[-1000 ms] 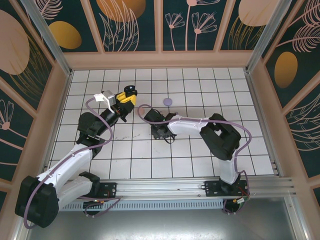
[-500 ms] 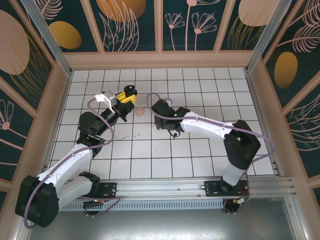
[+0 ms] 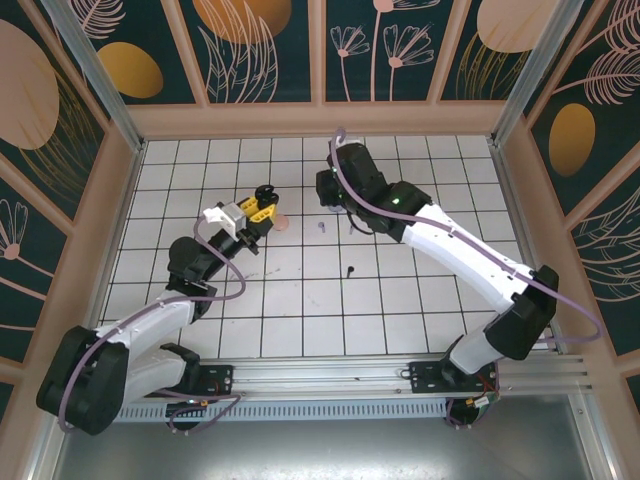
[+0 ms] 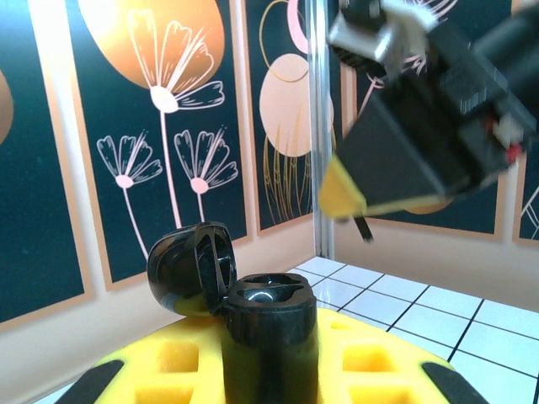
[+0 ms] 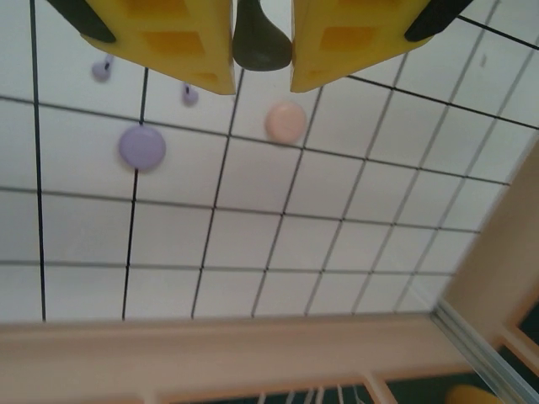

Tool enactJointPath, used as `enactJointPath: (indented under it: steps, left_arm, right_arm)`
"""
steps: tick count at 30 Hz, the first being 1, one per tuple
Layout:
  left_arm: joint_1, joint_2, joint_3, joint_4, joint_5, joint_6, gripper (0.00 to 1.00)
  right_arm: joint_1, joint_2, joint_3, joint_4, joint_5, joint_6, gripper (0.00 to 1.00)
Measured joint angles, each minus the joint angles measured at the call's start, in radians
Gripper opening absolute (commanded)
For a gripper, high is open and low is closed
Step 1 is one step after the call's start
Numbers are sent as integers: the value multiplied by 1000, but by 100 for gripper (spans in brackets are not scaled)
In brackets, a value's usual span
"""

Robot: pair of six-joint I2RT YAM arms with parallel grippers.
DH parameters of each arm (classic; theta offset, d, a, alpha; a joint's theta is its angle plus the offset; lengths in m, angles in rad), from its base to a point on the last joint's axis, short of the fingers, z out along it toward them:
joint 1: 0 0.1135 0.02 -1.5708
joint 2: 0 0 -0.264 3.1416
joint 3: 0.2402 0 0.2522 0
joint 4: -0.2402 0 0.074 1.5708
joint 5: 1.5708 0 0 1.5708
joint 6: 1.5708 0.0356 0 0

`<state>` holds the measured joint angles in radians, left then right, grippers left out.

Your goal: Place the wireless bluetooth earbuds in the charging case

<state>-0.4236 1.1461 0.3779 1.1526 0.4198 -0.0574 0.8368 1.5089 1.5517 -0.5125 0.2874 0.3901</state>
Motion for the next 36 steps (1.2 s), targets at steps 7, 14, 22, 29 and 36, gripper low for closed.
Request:
enactJointPath:
  steps: [7,14,22,29,36]
  left_arm:
    - [-31,116,2,138,43,17,0]
    - [-58,241,74,242,95,29,0]
    - [-71,370,164,385,135,-2,0]
    - [-74,409,191,431,151,-23,0]
    - [-74,418,191,441,153,-35,0]
  right_arm:
    - [3,-66,-20,100,-24,-64,22]
    - [27,-169,-154,288,-70,-105,22]
    - [70,-209,-276,465,-106,-130,23]
    - [89,-209,-315,541,-114,-130,23]
    - [102,-209,-321,578,-118,-126,23]
